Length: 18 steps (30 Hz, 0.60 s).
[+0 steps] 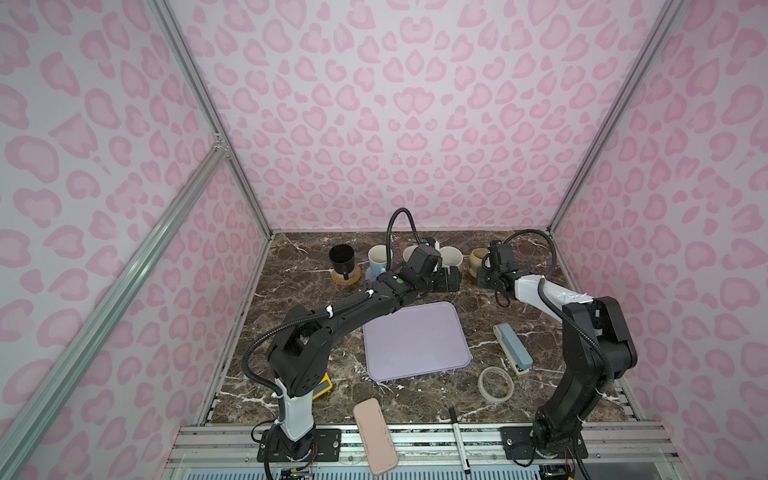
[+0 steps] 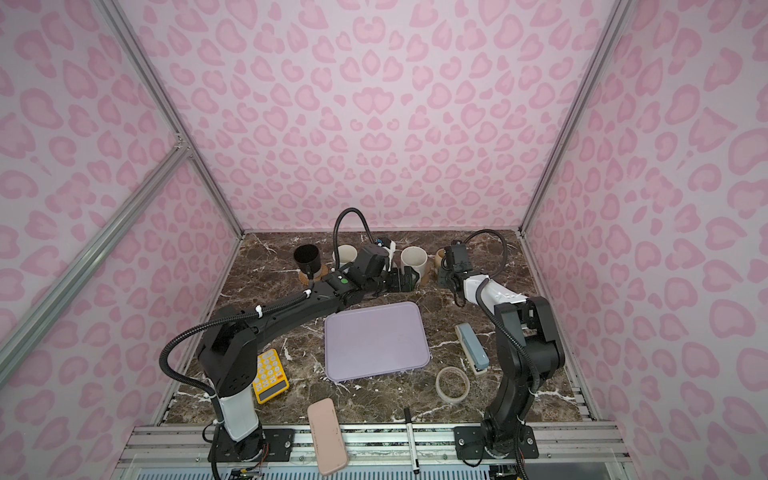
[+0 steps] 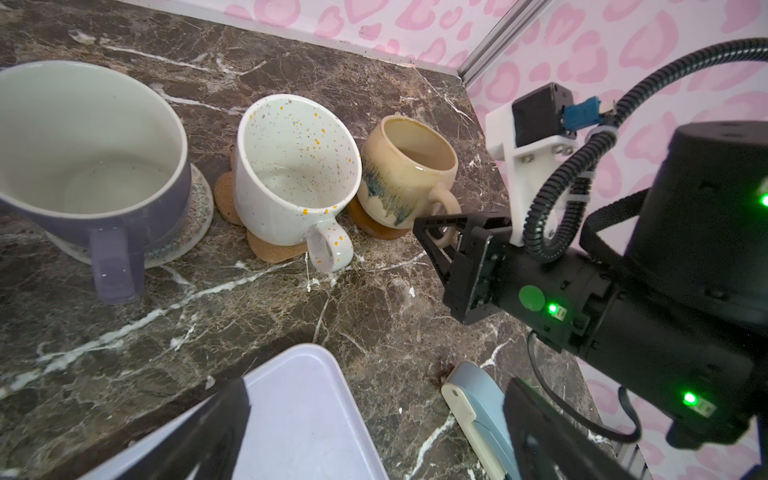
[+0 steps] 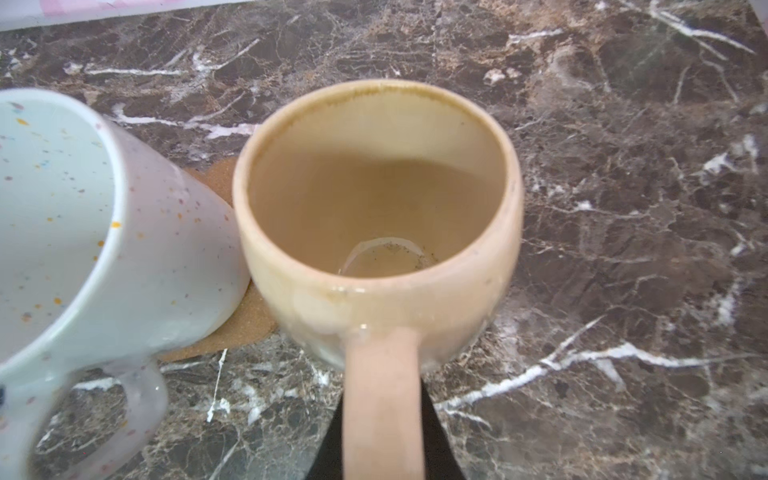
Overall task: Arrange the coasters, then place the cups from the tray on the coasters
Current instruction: 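Lower the beige mug onto the wooden coaster and open right gripper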
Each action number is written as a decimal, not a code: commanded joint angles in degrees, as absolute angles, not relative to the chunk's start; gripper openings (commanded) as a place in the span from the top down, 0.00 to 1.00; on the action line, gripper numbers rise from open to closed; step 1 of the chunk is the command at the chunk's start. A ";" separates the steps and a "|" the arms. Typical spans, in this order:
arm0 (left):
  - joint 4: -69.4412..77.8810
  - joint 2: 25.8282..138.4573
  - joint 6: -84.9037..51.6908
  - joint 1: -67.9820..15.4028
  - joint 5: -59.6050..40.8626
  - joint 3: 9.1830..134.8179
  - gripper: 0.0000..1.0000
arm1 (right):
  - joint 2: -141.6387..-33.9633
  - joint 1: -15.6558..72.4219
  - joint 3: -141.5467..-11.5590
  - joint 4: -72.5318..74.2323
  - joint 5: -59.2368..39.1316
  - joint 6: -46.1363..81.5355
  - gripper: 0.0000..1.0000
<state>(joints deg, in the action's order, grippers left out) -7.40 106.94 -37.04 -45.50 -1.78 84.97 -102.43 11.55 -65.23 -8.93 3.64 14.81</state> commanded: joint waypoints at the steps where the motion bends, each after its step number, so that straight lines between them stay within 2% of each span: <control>1: -5.25 107.31 -37.72 -45.54 -3.00 84.64 0.03 | -103.40 11.47 -64.92 -13.55 3.91 15.23 1.00; 10: -4.33 106.79 -38.30 -45.48 -3.42 83.67 0.03 | -105.81 11.03 -68.32 -21.71 2.97 17.75 0.94; 18: -4.19 106.48 -38.41 -45.47 -3.32 83.10 0.03 | -107.19 11.30 -70.16 -24.73 4.33 17.23 0.83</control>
